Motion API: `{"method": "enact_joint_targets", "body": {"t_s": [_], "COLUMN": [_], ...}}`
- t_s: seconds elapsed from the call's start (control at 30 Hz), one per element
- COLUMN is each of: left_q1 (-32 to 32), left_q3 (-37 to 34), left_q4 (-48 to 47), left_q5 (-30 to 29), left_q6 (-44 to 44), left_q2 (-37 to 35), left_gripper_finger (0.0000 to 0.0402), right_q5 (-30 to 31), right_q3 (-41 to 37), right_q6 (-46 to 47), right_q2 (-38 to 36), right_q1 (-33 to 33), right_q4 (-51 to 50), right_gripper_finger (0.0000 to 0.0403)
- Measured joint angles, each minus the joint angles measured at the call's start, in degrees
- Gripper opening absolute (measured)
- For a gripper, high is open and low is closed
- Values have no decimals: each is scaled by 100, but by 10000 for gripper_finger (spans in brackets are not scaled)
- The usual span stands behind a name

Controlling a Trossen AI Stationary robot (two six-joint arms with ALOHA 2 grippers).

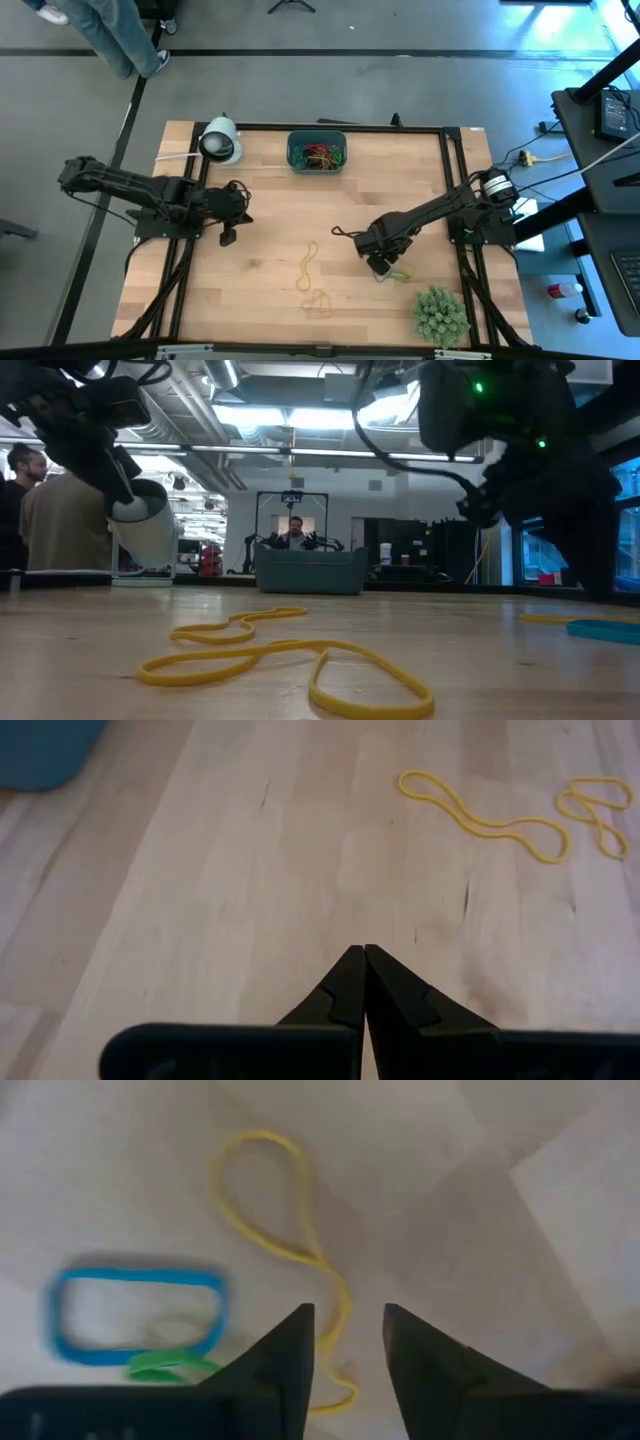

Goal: Pick and place rubber bands into bin
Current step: Put the yellow rubber band into the blue bin

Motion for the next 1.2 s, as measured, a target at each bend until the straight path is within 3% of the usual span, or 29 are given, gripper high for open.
{"method": "enact_joint_targets", "body": {"t_s": [0.27,0.37,0.53,0.67,0.77,1.03,1.2], "left_q1": [0,0,0,0,0,0,101], "left_q3": [0,0,0,0,0,0,0], "left_q4": [9,9,58,111,144,503,545], "left_q5": [94,107,94,91,87,-274,-347], "left_q6": [177,175,175,175,180,221,223], "left_q2": [-71,-71,-71,-69,-69,-66,-64], "left_gripper_finger": [2,2,2,2,2,2,2], "right_q5": [-231,-337,-383,-319,-214,1012,1905], "right_q3": [-670,-865,-838,-605,-454,264,1272], "right_q6": [45,193,424,418,509,863,-143], "right_q2": [-47,-69,-54,-180,-749,-1910,-1857], "right_q1": [-8,-15,-23,-18,-47,-537,-1267], "right_q4": [751,1040,1103,758,525,51,-280], "right_gripper_finger": [126,100,14,7,3,1,1]}}
